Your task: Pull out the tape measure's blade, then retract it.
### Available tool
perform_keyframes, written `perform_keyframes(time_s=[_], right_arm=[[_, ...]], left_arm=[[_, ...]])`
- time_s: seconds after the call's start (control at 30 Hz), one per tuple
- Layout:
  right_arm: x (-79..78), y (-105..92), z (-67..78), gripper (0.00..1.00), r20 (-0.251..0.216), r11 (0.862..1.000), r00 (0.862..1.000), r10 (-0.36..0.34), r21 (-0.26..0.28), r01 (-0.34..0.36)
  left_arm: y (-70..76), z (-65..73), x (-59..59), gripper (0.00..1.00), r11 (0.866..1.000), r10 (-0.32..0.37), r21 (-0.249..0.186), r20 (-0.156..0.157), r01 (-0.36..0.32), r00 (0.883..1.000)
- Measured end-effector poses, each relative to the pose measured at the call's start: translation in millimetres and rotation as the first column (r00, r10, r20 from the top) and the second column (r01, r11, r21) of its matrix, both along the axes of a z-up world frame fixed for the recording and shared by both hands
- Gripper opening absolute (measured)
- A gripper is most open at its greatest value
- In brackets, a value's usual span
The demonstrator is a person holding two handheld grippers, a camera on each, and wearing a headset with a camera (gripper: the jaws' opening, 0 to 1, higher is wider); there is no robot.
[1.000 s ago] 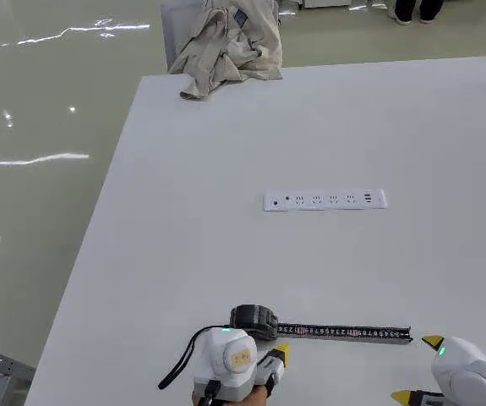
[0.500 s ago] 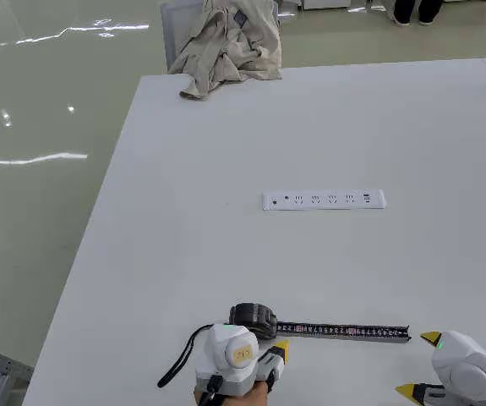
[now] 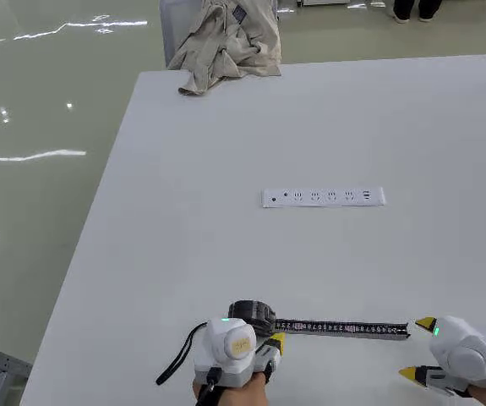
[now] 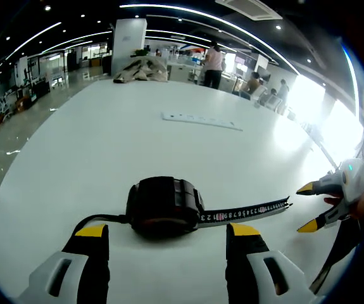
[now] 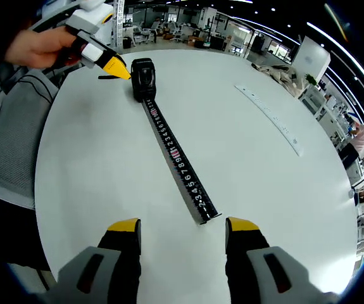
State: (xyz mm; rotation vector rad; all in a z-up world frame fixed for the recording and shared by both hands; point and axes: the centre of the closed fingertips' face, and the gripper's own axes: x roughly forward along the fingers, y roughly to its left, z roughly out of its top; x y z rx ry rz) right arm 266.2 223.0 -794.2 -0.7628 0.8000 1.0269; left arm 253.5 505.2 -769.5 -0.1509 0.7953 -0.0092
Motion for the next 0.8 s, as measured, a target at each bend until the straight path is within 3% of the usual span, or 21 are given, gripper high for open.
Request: perform_keyframes(time_s=[0.4, 0.8], right_arm=[[12.9, -2.9, -10.6, 0.49, -0.012, 0.992, 0.992, 0.126, -0.032, -0.126], [27.4, -5.6, -19.8, 0.44, -0.063, 0.981, 0.981, 0.182, -0.058, -0.186]], left_arm=[[2.9, -8.4, 10.8, 0.71, 1.0, 0.019, -0.003, -0.015, -0.019, 1.0], [4.6, -14.7, 17.6, 0.69, 1.0, 0.028, -0.007, -0.032, -0.028, 0.999]])
